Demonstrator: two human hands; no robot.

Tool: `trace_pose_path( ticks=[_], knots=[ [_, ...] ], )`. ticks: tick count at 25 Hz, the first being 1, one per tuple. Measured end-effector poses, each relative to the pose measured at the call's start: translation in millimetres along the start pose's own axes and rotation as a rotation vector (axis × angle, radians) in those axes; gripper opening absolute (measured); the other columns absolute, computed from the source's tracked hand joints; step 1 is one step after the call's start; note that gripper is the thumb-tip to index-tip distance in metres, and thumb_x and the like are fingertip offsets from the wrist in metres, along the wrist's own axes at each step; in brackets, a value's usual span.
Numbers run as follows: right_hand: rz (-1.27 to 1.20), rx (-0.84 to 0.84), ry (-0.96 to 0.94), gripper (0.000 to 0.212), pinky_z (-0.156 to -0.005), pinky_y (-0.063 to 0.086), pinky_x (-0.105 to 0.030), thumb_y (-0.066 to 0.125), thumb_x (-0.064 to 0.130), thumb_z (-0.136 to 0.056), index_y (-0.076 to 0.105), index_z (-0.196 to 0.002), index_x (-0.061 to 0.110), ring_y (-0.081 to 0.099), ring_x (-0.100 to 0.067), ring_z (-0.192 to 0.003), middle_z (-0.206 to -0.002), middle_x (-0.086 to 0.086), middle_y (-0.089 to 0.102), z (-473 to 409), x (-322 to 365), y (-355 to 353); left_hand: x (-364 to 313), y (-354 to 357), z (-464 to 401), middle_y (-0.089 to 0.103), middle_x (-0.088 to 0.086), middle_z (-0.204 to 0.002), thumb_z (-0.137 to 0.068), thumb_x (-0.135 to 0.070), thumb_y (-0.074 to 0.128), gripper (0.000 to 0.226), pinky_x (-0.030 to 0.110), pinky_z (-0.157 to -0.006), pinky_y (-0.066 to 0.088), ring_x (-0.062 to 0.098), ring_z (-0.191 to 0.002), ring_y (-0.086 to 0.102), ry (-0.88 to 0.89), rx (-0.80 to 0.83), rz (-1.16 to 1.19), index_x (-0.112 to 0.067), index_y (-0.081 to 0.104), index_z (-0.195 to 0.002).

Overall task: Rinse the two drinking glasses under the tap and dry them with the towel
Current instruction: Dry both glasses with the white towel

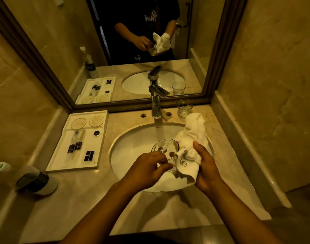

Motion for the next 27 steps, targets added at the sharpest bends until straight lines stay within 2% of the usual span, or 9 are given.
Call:
trace_pose_path(
  ticks=[3,5,7,10,12,14,19,24,27],
  knots=[
    [0.145,-0.02,-0.057,0.068,-0.095,0.05,-0.058,0.077,0.035,-0.076,0.054,-0.136,0.013,0.064,-0.041,-0.112,-0.124,-0.023,0.066,4.3,16.5,1.2,-0.2,2.5,-1.5,0.066,-0.009,-0.084,-0.095,-0.03,0.065,0.017,0.036,-0.073,0.052,0.009,-0.076,0.059,-0.093,-0.022,0.213,-0.017,0.075,-0.093],
    [0.109,-0.009,-0.011,0.038,-0.064,0.06,-0.043,0.059,0.035,-0.089,0.063,-0.116,0.01,0.073,-0.03,-0.078,-0.091,-0.016,0.075,3.9,21.8,8.2,2.0,3.7,-0.2,0.069,-0.007,-0.083,-0.095,-0.029,0.065,0.017,0.034,-0.074,0.053,0.01,-0.078,0.063,-0.111,0.013,0.373,-0.018,0.075,-0.087],
    [-0.022,-0.149,-0.015,0.03,-0.05,0.058,-0.028,0.043,0.033,-0.1,0.068,-0.096,0.017,0.072,-0.015,-0.059,-0.069,-0.003,0.075,-0.2,27.2,-9.2,-3.1,2.9,0.8,0.071,-0.008,-0.082,-0.096,-0.027,0.064,0.019,0.025,-0.068,0.051,0.008,-0.073,0.062,-0.098,0.048,0.579,-0.016,0.075,-0.087],
    [-0.235,-0.045,0.024,0.042,-0.092,0.055,-0.038,0.035,0.027,-0.106,0.069,-0.118,0.006,0.069,-0.029,-0.108,-0.114,-0.019,0.072,-2.4,4.2,-5.5,-13.8,-0.2,-3.9,0.067,0.014,-0.08,-0.092,-0.033,0.068,0.022,0.028,-0.058,0.043,0.02,-0.062,0.048,-0.09,-0.067,1.032,-0.013,0.073,-0.084],
    [-0.376,-0.097,0.129,0.039,-0.099,0.048,-0.052,0.063,0.019,-0.094,0.063,-0.117,-0.013,0.06,-0.049,-0.111,-0.116,-0.038,0.063,-9.2,-17.4,-0.5,-16.1,2.9,-8.7,0.057,0.031,-0.079,-0.09,-0.033,0.07,0.025,0.03,-0.056,0.045,0.02,-0.059,0.049,-0.141,-0.19,1.238,-0.009,0.07,-0.082],
    [-0.512,-0.07,0.07,0.05,-0.108,0.039,-0.051,0.073,0.019,-0.081,0.062,-0.121,-0.009,0.057,-0.046,-0.115,-0.12,-0.034,0.063,-12.8,-21.8,12.1,-17.3,3.9,-10.3,0.064,0.025,-0.081,-0.092,-0.031,0.067,0.025,0.035,-0.063,0.057,0.02,-0.068,0.066,-0.166,-0.31,1.104,-0.008,0.07,-0.084],
    [-0.461,-0.053,0.026,0.058,-0.096,0.046,-0.061,0.045,0.054,-0.092,0.063,-0.129,0.013,0.06,-0.042,-0.119,-0.13,-0.02,0.063,-6.1,-28.7,13.5,-5.3,-8.4,-12.7,0.071,0.007,-0.078,-0.095,-0.028,0.064,0.025,0.024,-0.066,0.054,0.016,-0.071,0.068,-0.133,-0.417,0.734,-0.005,0.071,-0.087],
    [-0.323,-0.128,-0.078,0.044,-0.083,0.057,-0.048,0.038,0.047,-0.096,0.069,-0.109,0.019,0.073,-0.027,-0.083,-0.096,-0.008,0.075,-1.5,0.3,-27.1,31.9,-7.7,-33.3,0.058,0.0,-0.087,-0.093,-0.034,0.068,0.027,0.031,-0.069,0.05,0.015,-0.074,0.059,-0.116,-0.366,0.465,-0.01,0.067,-0.079],
    [-0.071,-0.263,-0.153,0.039,-0.09,0.054,-0.048,0.048,0.032,-0.096,0.063,-0.125,0.01,0.072,-0.03,-0.093,-0.108,-0.016,0.073,7.3,16.9,-52.2,42.5,13.7,-58.4,0.049,-0.004,-0.103,-0.092,-0.036,0.068,0.024,0.032,-0.075,0.057,0.012,-0.084,0.063,-0.106,-0.228,0.418,-0.013,0.07,-0.085]
  ],
)
Point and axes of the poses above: each hand's wrist, its own z-axis away from the middle knuckle, its own y-axis out of the palm, x = y × z, the point moved 7 cm from there along -z, towards the middle knuckle
